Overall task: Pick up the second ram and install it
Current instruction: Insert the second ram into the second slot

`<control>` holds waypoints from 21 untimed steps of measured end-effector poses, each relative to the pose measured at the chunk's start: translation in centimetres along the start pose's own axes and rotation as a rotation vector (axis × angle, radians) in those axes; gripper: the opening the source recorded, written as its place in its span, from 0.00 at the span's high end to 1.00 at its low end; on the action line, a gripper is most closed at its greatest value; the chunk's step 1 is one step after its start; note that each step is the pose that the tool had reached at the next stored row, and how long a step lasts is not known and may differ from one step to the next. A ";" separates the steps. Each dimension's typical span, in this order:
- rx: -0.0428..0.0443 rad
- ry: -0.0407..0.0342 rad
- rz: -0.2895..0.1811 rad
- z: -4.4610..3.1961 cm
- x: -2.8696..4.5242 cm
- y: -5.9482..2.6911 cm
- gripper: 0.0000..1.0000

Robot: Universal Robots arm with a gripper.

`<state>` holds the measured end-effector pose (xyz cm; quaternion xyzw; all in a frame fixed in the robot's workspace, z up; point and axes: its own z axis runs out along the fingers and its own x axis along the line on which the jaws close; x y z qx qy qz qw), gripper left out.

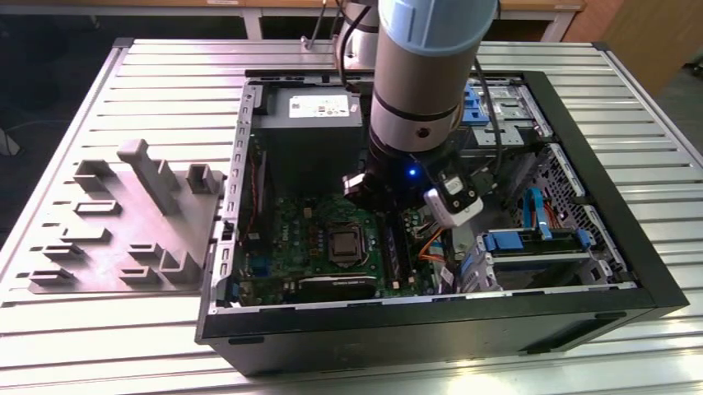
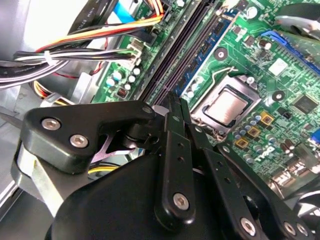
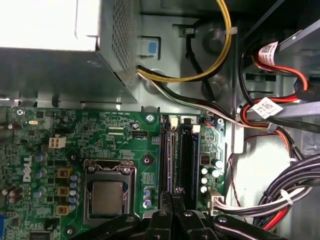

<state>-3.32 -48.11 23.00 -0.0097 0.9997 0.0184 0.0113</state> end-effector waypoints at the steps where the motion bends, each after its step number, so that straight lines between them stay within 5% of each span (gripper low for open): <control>1: 0.0001 0.0001 0.000 0.04 0.00 -0.01 0.89; 21: 0.0001 -0.0001 0.002 0.47 0.09 0.13 0.89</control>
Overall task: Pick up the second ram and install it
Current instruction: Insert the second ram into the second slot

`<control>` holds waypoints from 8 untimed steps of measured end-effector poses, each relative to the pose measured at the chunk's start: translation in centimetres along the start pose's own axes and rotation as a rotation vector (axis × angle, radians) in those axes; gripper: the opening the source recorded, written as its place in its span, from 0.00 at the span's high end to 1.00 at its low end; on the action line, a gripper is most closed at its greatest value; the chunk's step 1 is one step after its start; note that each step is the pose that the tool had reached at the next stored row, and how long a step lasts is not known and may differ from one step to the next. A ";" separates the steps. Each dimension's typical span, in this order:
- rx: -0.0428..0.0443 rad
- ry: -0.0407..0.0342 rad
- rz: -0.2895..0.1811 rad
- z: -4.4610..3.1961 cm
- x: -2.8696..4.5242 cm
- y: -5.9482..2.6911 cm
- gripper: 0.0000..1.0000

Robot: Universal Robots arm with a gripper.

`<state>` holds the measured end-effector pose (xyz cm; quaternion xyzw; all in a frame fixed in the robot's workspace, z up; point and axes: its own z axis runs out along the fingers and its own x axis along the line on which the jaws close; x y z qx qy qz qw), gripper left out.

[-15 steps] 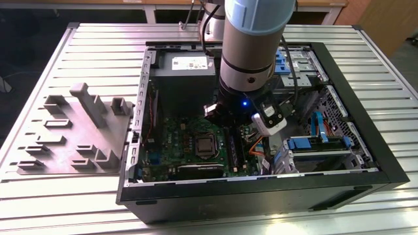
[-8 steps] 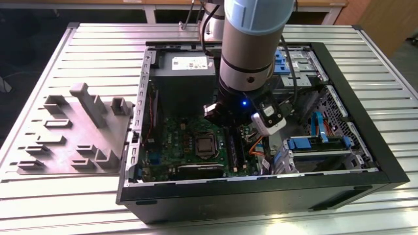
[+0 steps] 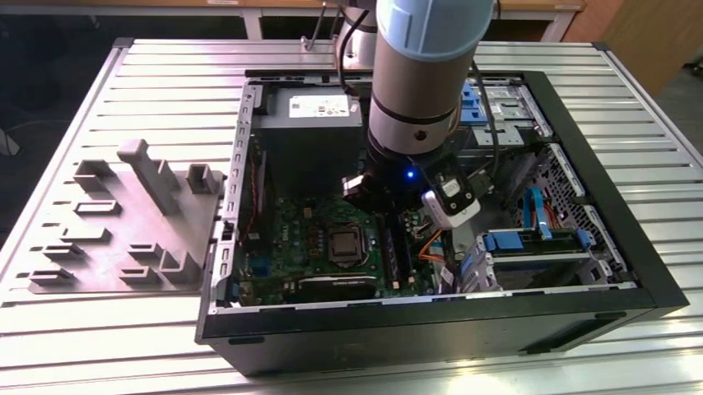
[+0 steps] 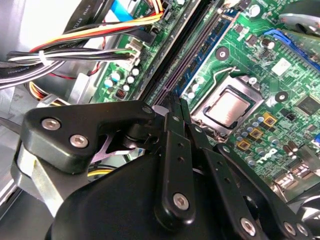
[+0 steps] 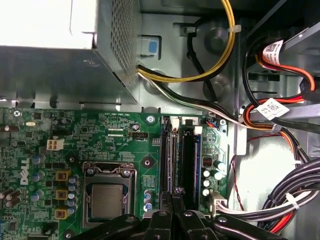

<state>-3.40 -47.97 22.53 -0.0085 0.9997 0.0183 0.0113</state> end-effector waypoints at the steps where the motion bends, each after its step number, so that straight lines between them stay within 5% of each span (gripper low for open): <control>1: 0.0000 0.0000 0.000 0.05 0.00 0.00 0.89; 8: 0.0001 -0.0001 0.001 0.16 0.00 -0.01 0.89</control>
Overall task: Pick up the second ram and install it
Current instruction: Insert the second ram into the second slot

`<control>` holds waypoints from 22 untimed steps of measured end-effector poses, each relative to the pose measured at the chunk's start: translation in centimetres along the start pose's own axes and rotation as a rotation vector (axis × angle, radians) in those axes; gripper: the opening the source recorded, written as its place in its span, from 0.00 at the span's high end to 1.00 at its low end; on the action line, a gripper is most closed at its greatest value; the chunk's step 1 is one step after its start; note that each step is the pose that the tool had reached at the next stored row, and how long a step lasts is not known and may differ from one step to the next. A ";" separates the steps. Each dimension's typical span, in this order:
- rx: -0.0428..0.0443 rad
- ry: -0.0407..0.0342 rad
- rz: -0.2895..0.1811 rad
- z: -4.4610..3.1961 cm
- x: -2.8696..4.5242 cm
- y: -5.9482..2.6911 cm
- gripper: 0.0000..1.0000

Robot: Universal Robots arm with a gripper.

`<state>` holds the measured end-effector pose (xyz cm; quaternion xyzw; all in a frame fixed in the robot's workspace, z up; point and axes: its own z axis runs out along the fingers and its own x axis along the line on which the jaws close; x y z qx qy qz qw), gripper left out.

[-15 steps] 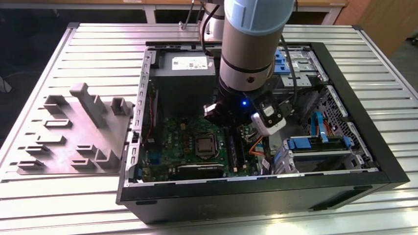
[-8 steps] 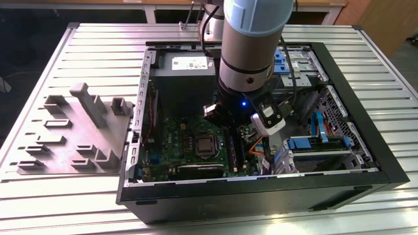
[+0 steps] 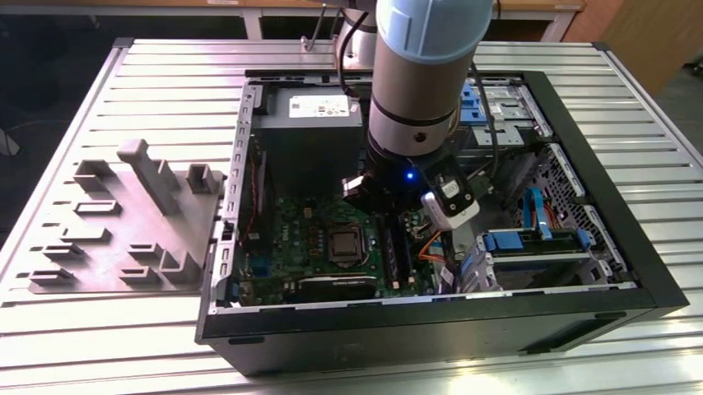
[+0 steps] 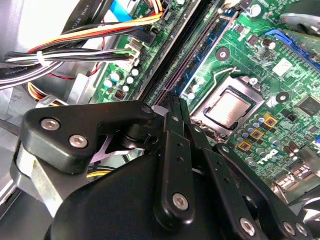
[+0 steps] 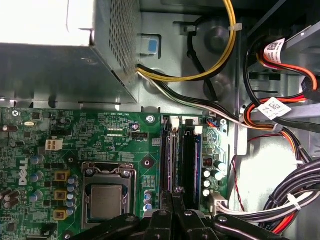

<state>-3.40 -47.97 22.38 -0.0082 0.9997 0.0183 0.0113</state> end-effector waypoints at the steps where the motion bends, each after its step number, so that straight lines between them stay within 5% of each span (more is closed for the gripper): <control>1: 0.0002 0.0000 0.001 0.00 0.00 -0.01 0.89; 22: 0.0041 -0.0013 0.040 0.02 -0.01 -0.06 0.89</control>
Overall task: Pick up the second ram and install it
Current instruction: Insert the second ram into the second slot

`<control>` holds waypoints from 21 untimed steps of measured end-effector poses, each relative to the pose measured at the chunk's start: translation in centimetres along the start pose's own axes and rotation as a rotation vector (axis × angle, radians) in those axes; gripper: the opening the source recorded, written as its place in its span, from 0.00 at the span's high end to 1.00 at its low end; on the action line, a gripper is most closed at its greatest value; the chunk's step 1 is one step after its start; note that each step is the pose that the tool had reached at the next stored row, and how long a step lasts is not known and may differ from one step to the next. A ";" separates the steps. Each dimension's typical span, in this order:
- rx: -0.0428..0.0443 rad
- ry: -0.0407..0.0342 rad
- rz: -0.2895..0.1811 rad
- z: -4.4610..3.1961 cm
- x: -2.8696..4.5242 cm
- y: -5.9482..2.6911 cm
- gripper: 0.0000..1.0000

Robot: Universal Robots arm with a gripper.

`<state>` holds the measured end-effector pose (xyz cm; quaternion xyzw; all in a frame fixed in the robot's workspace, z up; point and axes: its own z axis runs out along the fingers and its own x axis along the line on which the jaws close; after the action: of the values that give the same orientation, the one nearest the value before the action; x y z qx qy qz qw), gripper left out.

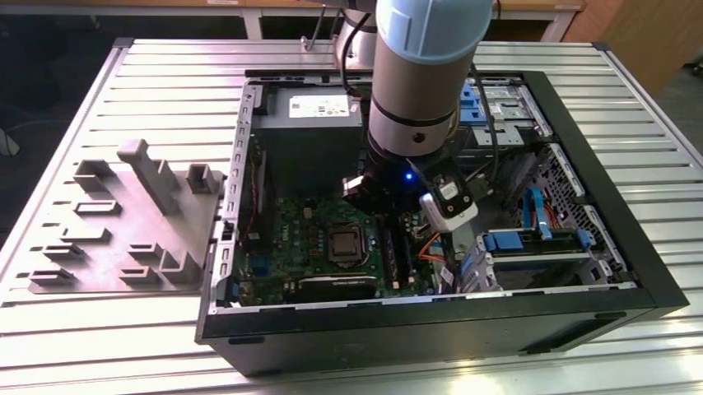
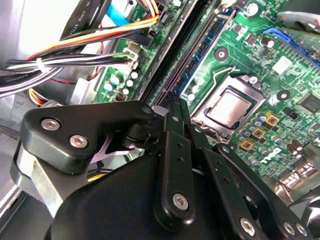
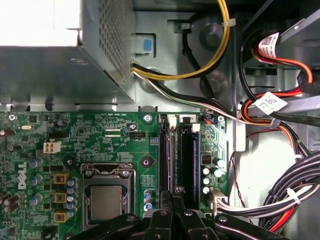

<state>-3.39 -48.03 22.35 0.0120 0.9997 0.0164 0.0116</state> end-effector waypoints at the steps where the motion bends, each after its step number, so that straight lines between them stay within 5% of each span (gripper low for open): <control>1: 0.0000 -0.0001 0.002 0.00 0.00 0.00 0.89; 21: -0.0097 0.0001 0.005 -0.13 -0.01 -0.13 0.89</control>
<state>-3.39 -48.17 22.48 0.0144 0.9996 0.0213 0.0116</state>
